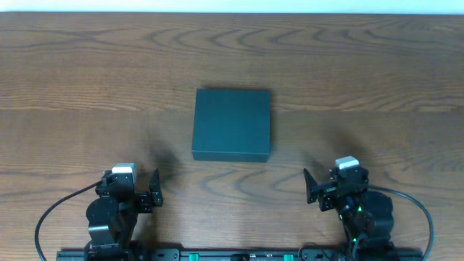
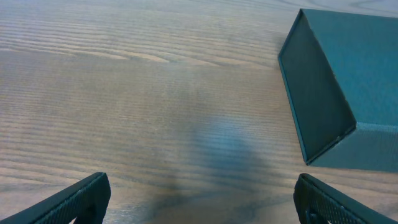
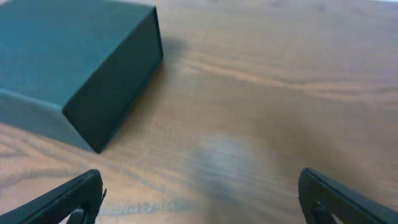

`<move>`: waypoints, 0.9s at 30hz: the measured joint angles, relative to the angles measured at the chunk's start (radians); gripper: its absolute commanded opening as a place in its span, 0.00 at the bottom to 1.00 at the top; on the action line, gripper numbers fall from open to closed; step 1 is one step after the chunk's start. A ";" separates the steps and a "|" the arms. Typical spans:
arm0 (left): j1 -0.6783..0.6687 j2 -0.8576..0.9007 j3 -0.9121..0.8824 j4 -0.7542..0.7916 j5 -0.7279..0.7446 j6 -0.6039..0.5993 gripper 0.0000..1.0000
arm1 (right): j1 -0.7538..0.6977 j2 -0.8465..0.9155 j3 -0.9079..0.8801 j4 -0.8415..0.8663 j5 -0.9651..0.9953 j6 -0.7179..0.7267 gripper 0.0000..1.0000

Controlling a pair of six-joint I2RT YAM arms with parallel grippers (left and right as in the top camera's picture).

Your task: Pack container

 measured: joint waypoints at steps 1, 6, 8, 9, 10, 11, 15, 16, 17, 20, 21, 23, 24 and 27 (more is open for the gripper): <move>0.000 0.000 0.000 0.000 0.000 0.000 0.95 | 0.000 -0.022 0.000 0.001 0.000 0.000 0.99; 0.000 0.000 0.000 0.000 0.000 0.000 0.95 | 0.003 -0.101 0.000 0.002 -0.004 0.000 0.99; 0.000 0.000 0.000 0.000 0.000 0.000 0.95 | 0.003 -0.110 0.000 0.002 -0.004 0.000 0.99; 0.000 0.000 0.000 0.000 0.000 0.000 0.95 | 0.003 -0.111 0.000 0.001 -0.004 0.000 0.99; 0.000 0.000 0.000 0.000 0.000 0.000 0.95 | 0.003 -0.111 0.000 0.001 -0.004 0.000 0.99; 0.000 0.000 0.000 0.000 0.000 0.000 0.95 | 0.003 -0.111 0.000 0.002 -0.004 0.000 0.99; 0.000 0.000 0.000 0.000 0.000 0.000 0.95 | 0.003 -0.111 0.000 0.001 -0.004 0.000 0.99; 0.000 0.000 0.000 0.000 0.000 0.000 0.95 | 0.003 -0.111 0.000 0.001 -0.004 0.000 0.99; 0.000 0.000 0.000 0.000 0.000 0.000 0.95 | 0.003 -0.111 0.000 0.001 -0.004 0.000 0.99; 0.000 0.000 0.000 0.000 0.000 0.000 0.95 | 0.003 -0.111 0.000 0.001 -0.004 0.000 0.99; 0.000 0.000 0.000 0.000 0.000 0.000 0.95 | 0.003 -0.111 0.000 0.001 -0.004 0.000 0.99; 0.000 0.000 0.000 0.000 0.000 0.000 0.95 | 0.003 -0.111 0.000 0.001 -0.004 0.001 0.99; 0.000 0.000 0.000 0.000 0.000 0.000 0.95 | 0.003 -0.111 0.000 0.001 -0.004 0.000 0.99; 0.000 0.000 0.000 0.000 0.000 0.000 0.95 | 0.003 -0.111 0.000 0.001 -0.004 0.000 0.99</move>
